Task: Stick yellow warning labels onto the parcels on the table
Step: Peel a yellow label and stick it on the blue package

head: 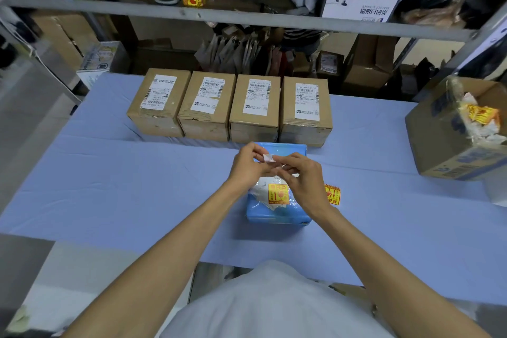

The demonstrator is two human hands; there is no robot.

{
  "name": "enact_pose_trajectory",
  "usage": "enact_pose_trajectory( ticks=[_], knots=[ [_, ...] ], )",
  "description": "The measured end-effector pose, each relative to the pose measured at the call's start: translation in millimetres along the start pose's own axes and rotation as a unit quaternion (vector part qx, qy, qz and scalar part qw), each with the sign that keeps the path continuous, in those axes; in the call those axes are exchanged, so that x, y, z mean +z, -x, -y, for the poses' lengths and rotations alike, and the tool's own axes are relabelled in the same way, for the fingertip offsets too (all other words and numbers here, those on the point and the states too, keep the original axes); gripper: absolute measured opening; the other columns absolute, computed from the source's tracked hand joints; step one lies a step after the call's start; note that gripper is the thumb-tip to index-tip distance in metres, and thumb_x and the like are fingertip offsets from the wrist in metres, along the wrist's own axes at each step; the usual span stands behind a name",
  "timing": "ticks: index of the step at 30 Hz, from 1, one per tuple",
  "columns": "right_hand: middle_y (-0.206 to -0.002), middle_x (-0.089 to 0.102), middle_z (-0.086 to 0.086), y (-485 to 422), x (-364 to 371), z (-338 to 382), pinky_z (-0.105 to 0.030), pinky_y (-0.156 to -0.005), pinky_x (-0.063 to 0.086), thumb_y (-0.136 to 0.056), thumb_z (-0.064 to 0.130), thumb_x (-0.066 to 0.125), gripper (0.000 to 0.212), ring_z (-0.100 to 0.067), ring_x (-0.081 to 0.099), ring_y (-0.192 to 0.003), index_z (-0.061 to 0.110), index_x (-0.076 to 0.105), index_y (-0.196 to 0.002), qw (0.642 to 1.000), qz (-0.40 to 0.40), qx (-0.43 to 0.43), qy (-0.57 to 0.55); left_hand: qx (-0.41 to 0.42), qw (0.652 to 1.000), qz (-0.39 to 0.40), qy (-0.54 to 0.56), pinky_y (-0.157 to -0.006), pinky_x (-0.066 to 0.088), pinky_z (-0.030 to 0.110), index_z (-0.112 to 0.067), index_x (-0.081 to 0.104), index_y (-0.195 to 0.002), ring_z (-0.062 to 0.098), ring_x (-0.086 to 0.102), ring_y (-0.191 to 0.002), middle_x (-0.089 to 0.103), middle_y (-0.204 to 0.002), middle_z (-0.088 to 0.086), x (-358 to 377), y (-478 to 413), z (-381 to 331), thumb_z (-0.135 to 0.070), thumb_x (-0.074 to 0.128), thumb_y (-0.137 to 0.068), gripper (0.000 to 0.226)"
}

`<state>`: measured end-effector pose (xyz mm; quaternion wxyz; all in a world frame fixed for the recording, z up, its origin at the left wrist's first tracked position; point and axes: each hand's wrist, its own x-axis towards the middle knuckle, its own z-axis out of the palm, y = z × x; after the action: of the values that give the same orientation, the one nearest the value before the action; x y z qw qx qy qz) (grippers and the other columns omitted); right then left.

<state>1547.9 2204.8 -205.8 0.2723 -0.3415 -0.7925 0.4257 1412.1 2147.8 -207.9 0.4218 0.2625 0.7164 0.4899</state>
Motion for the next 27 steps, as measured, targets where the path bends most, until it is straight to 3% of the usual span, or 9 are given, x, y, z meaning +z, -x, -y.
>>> enact_pose_trajectory(
  ticks=[2,4,8,11,14,17,23,27],
  knots=[
    [-0.074,0.062,0.002,-3,-3,0,-0.008,-0.062,0.046,-0.079,0.003,0.074,0.019,0.001,0.061,-0.065,0.008,0.076,-0.097,1.000,-0.022,-0.016,0.012,0.004,1.000,0.003,0.026,-0.066,0.060,0.032,-0.006,0.060,-0.083,0.023,0.067,-0.071,0.059,-0.076,0.009,1,2,-5,0.002,0.083,-0.066,0.030],
    [-0.070,0.062,0.001,-5,-6,0,-0.012,-0.060,0.047,-0.080,0.005,0.073,0.014,-0.001,0.060,-0.062,0.005,0.076,-0.093,0.999,-0.031,-0.013,0.005,0.005,0.998,0.024,0.063,-0.061,0.058,0.023,0.004,0.063,-0.088,0.017,0.067,-0.066,0.064,-0.076,0.011,3,3,-9,0.008,0.075,-0.073,0.020],
    [-0.065,0.067,-0.002,-10,-10,2,-0.030,-0.059,0.053,-0.087,0.010,0.066,0.011,-0.015,0.063,-0.060,0.007,0.074,-0.079,0.994,-0.086,0.063,-0.018,0.010,0.984,0.113,0.140,-0.083,0.057,0.024,0.015,0.062,-0.104,0.020,0.072,-0.081,0.068,-0.095,0.019,4,3,-15,0.007,0.058,-0.088,0.018],
    [-0.061,0.067,0.003,-16,-16,4,-0.027,-0.058,0.054,-0.085,0.012,0.066,0.011,-0.009,0.064,-0.058,0.011,0.073,-0.077,0.988,-0.117,0.095,-0.011,0.044,0.982,0.145,0.110,-0.086,0.055,0.021,0.008,0.063,-0.111,0.013,0.072,-0.082,0.068,-0.101,0.017,7,3,-22,0.009,0.053,-0.091,0.023],
    [-0.061,0.067,0.003,-19,-21,10,-0.020,-0.055,0.054,-0.083,0.009,0.069,0.007,-0.005,0.064,-0.054,0.009,0.074,-0.077,0.987,-0.128,0.095,-0.036,0.069,0.985,0.112,0.108,-0.075,0.057,0.020,-0.001,0.069,-0.100,0.012,0.072,-0.073,0.073,-0.084,0.010,10,1,-28,0.005,0.060,-0.087,0.017],
    [-0.066,0.071,-0.002,-20,-24,12,-0.022,-0.058,0.056,-0.083,0.007,0.069,0.007,-0.009,0.067,-0.058,0.007,0.076,-0.084,0.992,-0.103,0.065,-0.042,0.063,0.989,0.065,0.120,-0.066,0.057,0.020,-0.006,0.071,-0.086,0.012,0.069,-0.063,0.071,-0.067,0.004,14,-2,-31,-0.003,0.071,-0.082,0.005],
    [-0.080,0.076,-0.003,-18,-32,13,-0.026,-0.070,0.060,-0.084,0.016,0.072,0.018,-0.013,0.073,-0.072,0.008,0.076,-0.100,0.988,-0.045,0.071,-0.129,0.056,0.992,0.029,0.109,-0.059,0.054,0.015,-0.010,0.069,-0.078,0.005,0.064,-0.055,0.069,-0.060,-0.003,16,-12,-37,-0.008,0.072,-0.081,0.005],
    [-0.076,0.074,-0.006,-24,-34,10,-0.028,-0.066,0.059,-0.085,0.007,0.069,0.011,-0.018,0.072,-0.066,0.006,0.075,-0.094,0.982,-0.089,0.095,-0.137,0.057,0.992,0.041,0.103,-0.058,0.053,0.014,-0.010,0.067,-0.080,0.002,0.063,-0.054,0.068,-0.058,-0.004,23,-16,-37,-0.005,0.068,-0.085,0.007]
  ],
)
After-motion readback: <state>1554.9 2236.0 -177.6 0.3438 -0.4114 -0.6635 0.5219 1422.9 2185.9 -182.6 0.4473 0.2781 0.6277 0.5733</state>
